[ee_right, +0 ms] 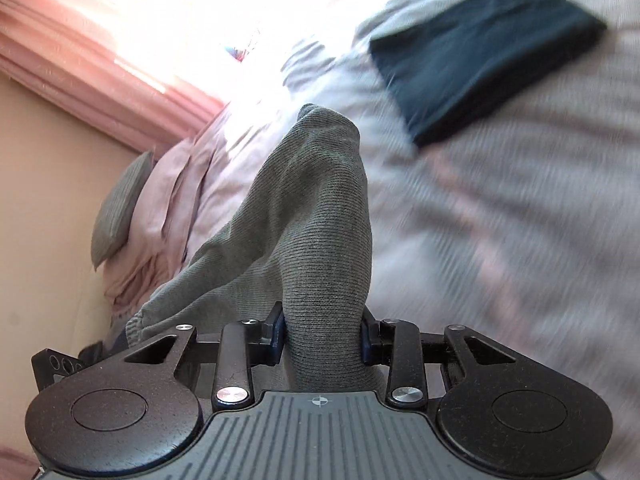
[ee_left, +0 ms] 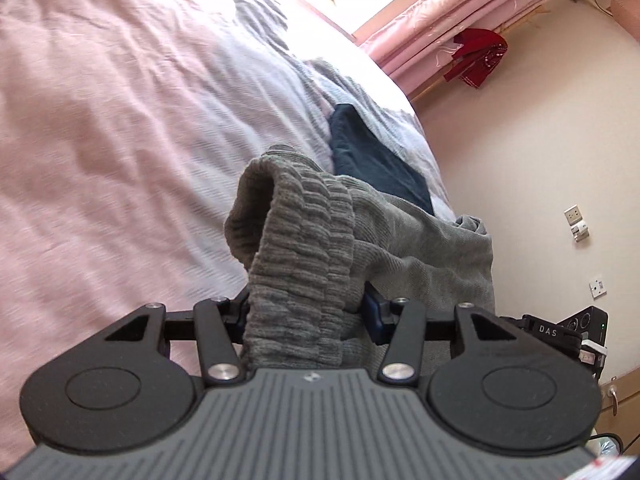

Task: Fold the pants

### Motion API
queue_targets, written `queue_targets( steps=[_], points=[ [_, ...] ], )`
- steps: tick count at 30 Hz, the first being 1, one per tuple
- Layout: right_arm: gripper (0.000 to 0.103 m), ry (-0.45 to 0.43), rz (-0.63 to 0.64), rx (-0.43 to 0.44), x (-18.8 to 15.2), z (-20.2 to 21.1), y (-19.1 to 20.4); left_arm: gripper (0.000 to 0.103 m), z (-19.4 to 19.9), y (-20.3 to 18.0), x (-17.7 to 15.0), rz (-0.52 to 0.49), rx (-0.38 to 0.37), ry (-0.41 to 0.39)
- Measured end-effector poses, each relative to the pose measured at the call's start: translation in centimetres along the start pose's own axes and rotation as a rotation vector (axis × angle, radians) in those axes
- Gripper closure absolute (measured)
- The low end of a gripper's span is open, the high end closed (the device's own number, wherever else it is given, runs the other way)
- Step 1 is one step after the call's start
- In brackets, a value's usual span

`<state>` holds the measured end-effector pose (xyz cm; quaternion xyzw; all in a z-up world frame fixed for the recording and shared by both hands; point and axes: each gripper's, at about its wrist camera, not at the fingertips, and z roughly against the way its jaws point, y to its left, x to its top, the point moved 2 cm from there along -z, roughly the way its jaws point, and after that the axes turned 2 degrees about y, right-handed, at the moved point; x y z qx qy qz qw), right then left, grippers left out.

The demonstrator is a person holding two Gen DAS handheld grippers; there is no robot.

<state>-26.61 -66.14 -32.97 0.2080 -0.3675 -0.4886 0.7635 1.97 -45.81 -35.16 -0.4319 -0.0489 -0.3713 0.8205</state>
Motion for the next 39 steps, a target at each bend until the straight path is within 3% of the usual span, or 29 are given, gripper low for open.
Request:
queue_targets(
  steps=[6,10,16,21,28,30,31,33,36,39],
  points=[
    [0.072,-0.053,0.081,-0.057,16.0,3.3,-6.3,0.057,-12.9,-7.9,11.7,-0.005,-0.042,-0.019],
    [0.072,-0.076,0.075,-0.066,25.5,3.7,-10.1,0.057,-19.2,-11.7,17.9,-0.020,-0.042,-0.041],
    [0.072,-0.108,0.098,-0.088,33.5,2.9,-13.9,0.057,-26.2,-14.7,22.2,-0.031,-0.030,-0.039],
    [0.072,-0.095,0.079,-0.111,36.5,0.9,-16.9,0.057,-30.0,-14.3,23.1,-0.022,0.000,-0.005],
    [0.069,-0.071,0.067,-0.116,38.0,-3.0,-21.4,0.053,-34.1,-11.8,23.5,-0.011,0.048,0.016],
    [0.058,-0.060,0.053,-0.201,37.9,-4.6,-22.9,0.047,-35.8,-10.3,23.3,-0.016,0.111,0.032],
    [0.056,-0.071,0.058,-0.286,37.6,-5.1,-23.5,0.048,-36.2,-9.6,23.3,-0.009,0.144,0.036],
    [0.055,-0.123,0.081,-0.381,36.7,-5.1,-24.4,0.049,-35.4,-8.3,23.6,0.001,0.140,0.004],
    [0.055,-0.217,0.147,-0.386,35.2,-2.6,-24.1,0.047,-32.0,-8.0,24.5,-0.058,0.186,-0.104],
    [0.055,-0.315,0.277,-0.423,34.0,-0.3,-22.3,0.063,-29.6,-10.1,25.2,-0.161,0.210,-0.194]
  ],
)
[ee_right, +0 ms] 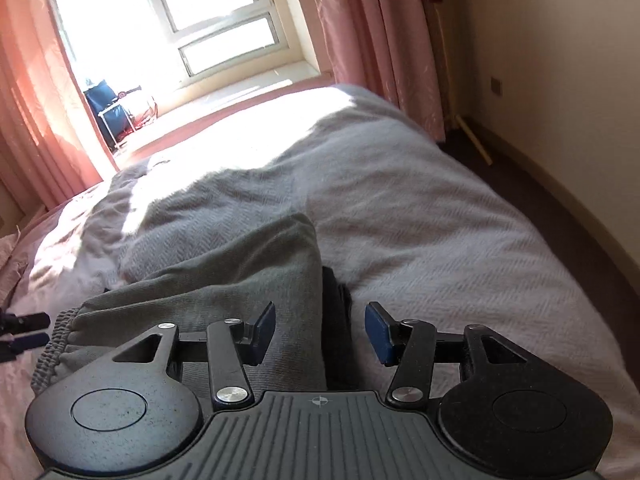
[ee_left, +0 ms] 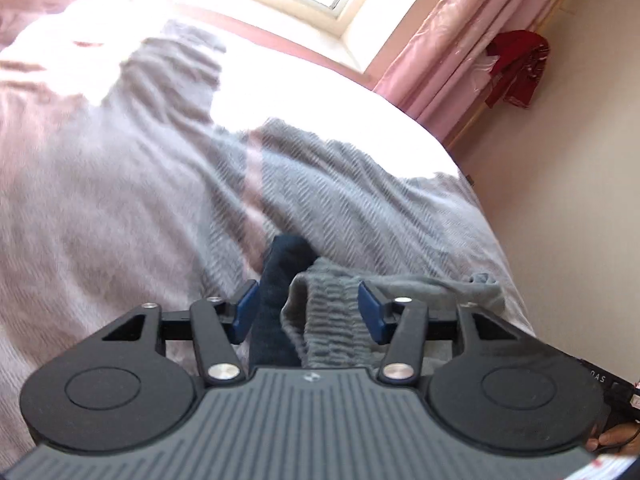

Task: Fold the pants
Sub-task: 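Lower the sweatpants onto the navy cloth and open both grippers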

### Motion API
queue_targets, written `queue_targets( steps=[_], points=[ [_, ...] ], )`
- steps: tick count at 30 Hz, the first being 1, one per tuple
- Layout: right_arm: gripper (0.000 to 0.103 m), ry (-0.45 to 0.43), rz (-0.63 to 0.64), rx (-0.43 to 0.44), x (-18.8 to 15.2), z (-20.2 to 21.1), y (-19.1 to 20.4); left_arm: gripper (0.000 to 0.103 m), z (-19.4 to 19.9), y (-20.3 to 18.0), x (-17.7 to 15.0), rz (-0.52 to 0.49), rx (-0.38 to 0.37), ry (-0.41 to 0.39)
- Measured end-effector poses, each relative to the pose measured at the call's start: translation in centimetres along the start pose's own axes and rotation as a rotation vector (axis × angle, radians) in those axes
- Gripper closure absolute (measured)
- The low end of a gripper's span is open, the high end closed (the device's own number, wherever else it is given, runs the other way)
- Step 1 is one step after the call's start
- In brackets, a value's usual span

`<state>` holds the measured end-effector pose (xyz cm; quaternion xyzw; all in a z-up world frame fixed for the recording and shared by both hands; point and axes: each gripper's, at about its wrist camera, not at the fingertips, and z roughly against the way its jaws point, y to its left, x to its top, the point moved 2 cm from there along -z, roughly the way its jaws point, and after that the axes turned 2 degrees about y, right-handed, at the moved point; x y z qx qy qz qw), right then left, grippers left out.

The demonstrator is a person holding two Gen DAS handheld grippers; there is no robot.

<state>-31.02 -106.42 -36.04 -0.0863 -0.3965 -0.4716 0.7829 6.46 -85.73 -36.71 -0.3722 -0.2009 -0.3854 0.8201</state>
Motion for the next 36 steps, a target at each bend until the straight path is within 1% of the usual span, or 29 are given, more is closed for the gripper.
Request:
queue_targets(
  steps=[2,3,4,5,6,7,8,9,10,11,12,14,17,18,19,21,22,24,26,27,28,29,32,34,36],
  points=[
    [0.058,-0.045,0.074,-0.014,0.4,0.6,1.4,0.072,0.5,-2.9,0.2,-0.123,0.003,-0.029],
    [0.063,-0.077,0.124,-0.017,0.6,0.6,2.6,0.074,0.4,-4.5,-0.1,-0.197,0.001,-0.041],
    [0.066,-0.091,0.176,-0.021,0.6,0.4,3.8,0.078,0.0,-6.4,-0.6,-0.280,0.002,-0.043],
    [0.071,-0.099,0.234,-0.030,0.6,-0.2,5.3,0.081,-1.0,-7.5,-1.0,-0.329,0.018,-0.040],
    [0.072,-0.106,0.277,-0.044,0.5,-0.6,6.2,0.081,-1.9,-7.9,-1.5,-0.347,0.038,-0.036],
    [0.072,-0.119,0.328,-0.070,-0.1,-1.5,7.1,0.081,-3.4,-7.7,-2.1,-0.342,0.070,-0.024],
    [0.072,-0.121,0.351,-0.102,-0.7,-2.4,7.4,0.081,-4.7,-7.1,-2.6,-0.331,0.100,-0.004],
    [0.072,-0.096,0.363,-0.126,-1.3,-3.4,7.5,0.082,-5.9,-6.2,-3.4,-0.332,0.126,-0.002],
    [0.072,-0.045,0.375,-0.148,-2.4,-4.8,7.2,0.079,-6.9,-5.2,-4.6,-0.356,0.157,0.000],
    [0.072,-0.023,0.376,-0.152,-3.6,-5.7,6.8,0.079,-7.7,-4.6,-5.5,-0.392,0.171,0.005],
    [0.072,-0.041,0.387,-0.147,-4.7,-6.1,6.5,0.079,-7.9,-4.0,-6.3,-0.409,0.164,-0.004],
    [0.072,-0.052,0.406,-0.153,-5.8,-6.1,6.6,0.079,-7.6,-3.3,-6.5,-0.401,0.145,-0.014],
    [0.072,-0.036,0.345,-0.158,-5.1,-4.9,6.5,0.079,-5.5,-3.1,-5.8,-0.337,0.113,-0.010],
    [0.072,-0.048,0.321,-0.162,-5.0,-3.9,6.5,0.080,-4.3,-3.1,-5.6,-0.317,0.096,-0.022],
    [0.072,-0.084,0.300,-0.152,-5.1,-2.1,6.8,0.081,-2.4,-3.3,-5.6,-0.293,0.075,-0.035],
    [0.072,-0.138,0.280,-0.110,-5.9,1.3,7.3,0.082,0.5,-3.5,-6.2,-0.271,0.045,-0.053],
    [0.072,-0.156,0.277,-0.093,-6.5,2.8,7.9,0.082,2.0,-3.9,-6.8,-0.288,0.031,-0.067],
    [0.072,-0.175,0.284,-0.063,-8.2,5.0,8.9,0.082,3.5,-4.6,-8.3,-0.338,0.020,-0.077],
    [0.072,-0.182,0.299,-0.057,-10.0,6.0,10.1,0.080,3.0,-5.0,-10.3,-0.396,0.041,-0.044],
    [0.072,-0.176,0.300,-0.061,-10.8,5.9,10.4,0.079,2.3,-5.0,-11.2,-0.425,0.080,-0.032],
    [0.072,-0.137,0.295,-0.060,-11.8,5.2,10.6,0.078,1.6,-4.7,-12.2,-0.451,0.114,-0.033],
    [0.072,-0.091,0.287,-0.071,-12.8,4.2,10.6,0.077,1.2,-4.3,-12.7,-0.450,0.116,-0.035],
    [0.072,-0.078,0.315,-0.096,-15.3,2.3,10.3,0.074,0.3,-3.4,-13.8,-0.451,0.125,-0.037],
    [0.072,-0.075,0.298,-0.092,-15.4,1.8,10.1,0.074,0.2,-3.6,-14.1,-0.461,0.141,-0.045],
    [0.072,-0.062,0.279,-0.091,-14.9,1.6,9.9,0.074,0.1,-3.8,-13.7,-0.446,0.151,-0.036]
  ],
)
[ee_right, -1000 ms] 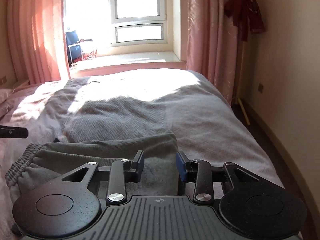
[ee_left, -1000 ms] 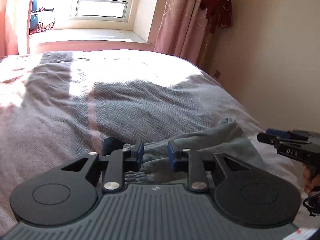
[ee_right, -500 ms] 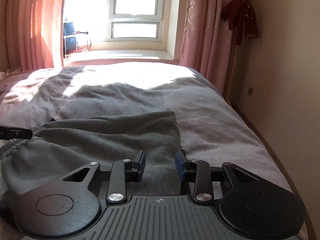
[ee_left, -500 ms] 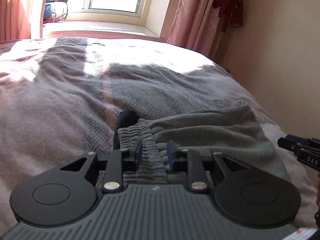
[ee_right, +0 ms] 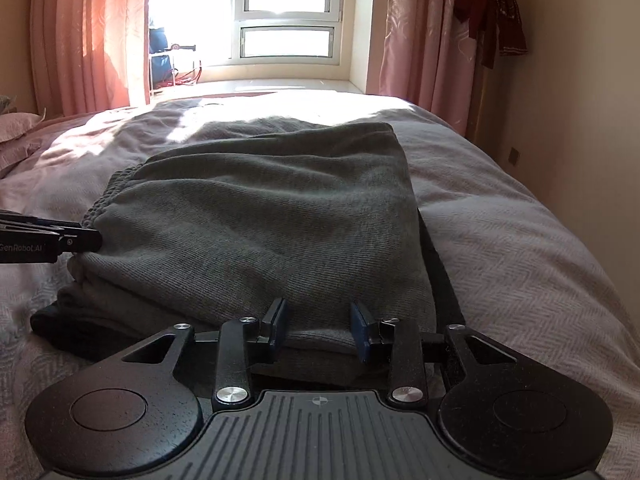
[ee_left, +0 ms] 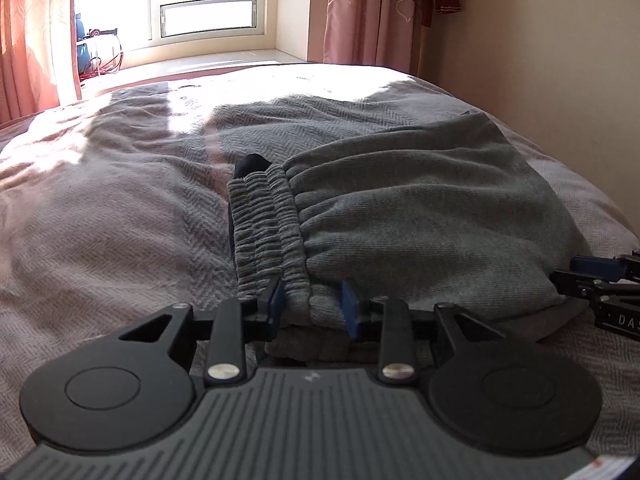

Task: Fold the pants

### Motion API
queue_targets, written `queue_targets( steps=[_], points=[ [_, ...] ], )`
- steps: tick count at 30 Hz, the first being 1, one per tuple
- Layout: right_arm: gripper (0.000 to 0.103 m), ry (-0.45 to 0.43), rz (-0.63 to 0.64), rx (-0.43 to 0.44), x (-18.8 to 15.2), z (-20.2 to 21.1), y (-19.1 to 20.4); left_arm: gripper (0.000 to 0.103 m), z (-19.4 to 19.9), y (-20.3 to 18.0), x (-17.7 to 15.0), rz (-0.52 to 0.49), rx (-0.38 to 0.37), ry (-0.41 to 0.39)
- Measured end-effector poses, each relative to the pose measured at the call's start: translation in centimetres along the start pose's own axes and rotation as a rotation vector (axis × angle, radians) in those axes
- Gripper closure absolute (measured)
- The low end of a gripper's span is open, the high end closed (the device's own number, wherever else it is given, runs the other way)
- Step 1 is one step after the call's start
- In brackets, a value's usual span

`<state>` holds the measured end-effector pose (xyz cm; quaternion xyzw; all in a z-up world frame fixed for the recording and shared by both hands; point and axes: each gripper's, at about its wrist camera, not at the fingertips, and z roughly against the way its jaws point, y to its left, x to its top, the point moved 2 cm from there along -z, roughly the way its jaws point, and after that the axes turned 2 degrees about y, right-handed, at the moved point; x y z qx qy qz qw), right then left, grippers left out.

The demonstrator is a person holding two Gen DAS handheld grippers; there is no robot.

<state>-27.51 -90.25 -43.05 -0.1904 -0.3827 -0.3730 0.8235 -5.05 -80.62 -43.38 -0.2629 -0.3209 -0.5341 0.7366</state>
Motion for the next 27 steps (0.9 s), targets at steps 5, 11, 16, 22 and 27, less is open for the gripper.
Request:
queue_targets(
  steps=[5,11,16,22,27],
  points=[
    [0.072,0.019,-0.025,-0.029,1.4,1.8,0.0,0.072,1.7,-0.3,1.6,0.039,0.025,0.048],
    [0.066,-0.016,-0.187,0.008,2.3,8.8,0.4,0.056,8.7,-0.3,2.2,0.128,0.007,0.119],
    [0.051,0.026,-0.249,0.029,2.7,16.3,2.1,0.041,17.2,-1.3,2.2,0.136,0.017,0.174],
    [0.045,0.121,-0.256,0.059,2.7,24.7,4.8,0.031,26.6,-2.6,1.8,0.121,0.027,0.215],
    [0.044,0.122,-0.227,0.064,3.5,31.3,7.1,0.026,32.4,-3.5,1.6,0.074,0.038,0.214]
  ],
)
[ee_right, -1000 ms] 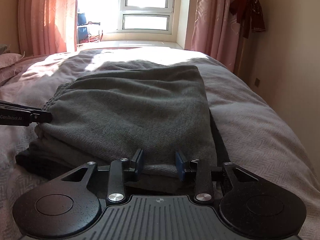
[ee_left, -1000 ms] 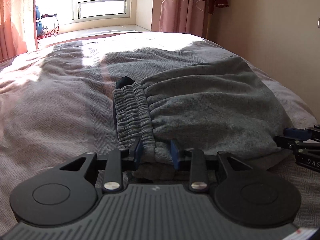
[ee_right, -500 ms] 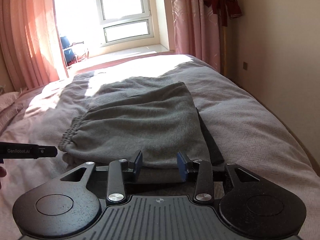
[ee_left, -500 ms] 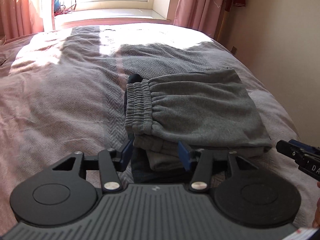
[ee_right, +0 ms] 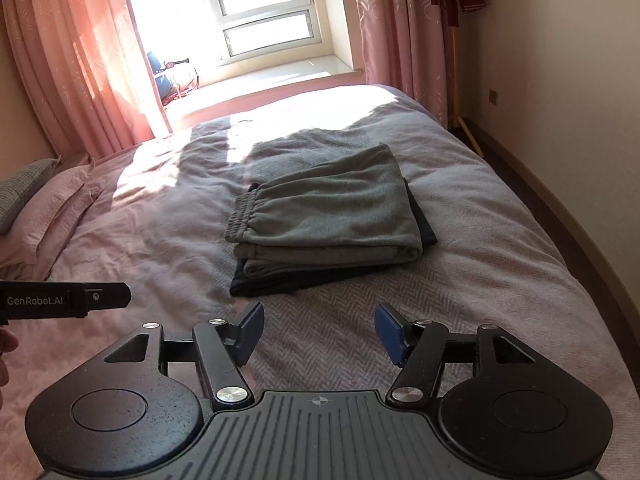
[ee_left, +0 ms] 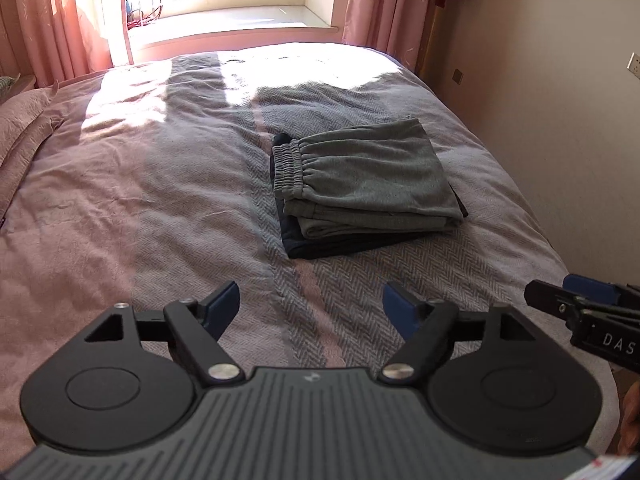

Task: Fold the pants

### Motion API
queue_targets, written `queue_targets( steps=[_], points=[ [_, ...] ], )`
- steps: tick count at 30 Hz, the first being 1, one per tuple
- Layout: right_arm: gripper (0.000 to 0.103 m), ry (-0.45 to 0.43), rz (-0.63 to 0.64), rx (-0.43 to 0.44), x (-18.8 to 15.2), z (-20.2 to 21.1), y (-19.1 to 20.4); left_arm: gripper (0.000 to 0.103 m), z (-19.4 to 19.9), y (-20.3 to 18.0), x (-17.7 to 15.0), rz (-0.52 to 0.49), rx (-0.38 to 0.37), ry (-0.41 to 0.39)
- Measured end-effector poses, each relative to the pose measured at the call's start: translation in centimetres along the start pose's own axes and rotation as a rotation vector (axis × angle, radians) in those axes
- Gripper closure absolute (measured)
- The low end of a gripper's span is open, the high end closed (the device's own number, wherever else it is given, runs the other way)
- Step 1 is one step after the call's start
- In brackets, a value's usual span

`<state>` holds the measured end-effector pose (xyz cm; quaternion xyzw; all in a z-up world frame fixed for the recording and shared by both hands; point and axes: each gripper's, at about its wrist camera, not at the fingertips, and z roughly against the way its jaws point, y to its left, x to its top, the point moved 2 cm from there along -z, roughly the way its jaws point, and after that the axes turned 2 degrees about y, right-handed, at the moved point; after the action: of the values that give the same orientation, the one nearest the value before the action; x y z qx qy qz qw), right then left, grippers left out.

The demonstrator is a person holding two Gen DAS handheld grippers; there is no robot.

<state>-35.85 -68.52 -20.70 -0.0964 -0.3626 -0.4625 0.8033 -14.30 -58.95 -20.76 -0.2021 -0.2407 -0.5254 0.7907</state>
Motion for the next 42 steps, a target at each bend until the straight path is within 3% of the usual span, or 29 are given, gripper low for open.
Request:
queue_targets(
  steps=[5,16,26,42],
  points=[
    [0.044,-0.010,-0.024,-0.001,0.0,4.9,1.4,0.013,5.1,-0.8,-0.4,-0.055,0.013,-0.049],
    [0.044,-0.024,-0.052,0.004,-0.6,12.5,4.5,0.009,13.2,-0.5,-1.8,-0.095,-0.015,-0.096],
    [0.044,-0.036,-0.027,0.011,-1.4,15.5,6.5,0.009,15.3,0.3,-3.0,-0.071,-0.021,-0.080],
    [0.044,-0.012,-0.042,0.013,-2.2,16.0,6.0,0.009,15.5,-1.1,-4.4,-0.104,-0.044,-0.055]
  ],
)
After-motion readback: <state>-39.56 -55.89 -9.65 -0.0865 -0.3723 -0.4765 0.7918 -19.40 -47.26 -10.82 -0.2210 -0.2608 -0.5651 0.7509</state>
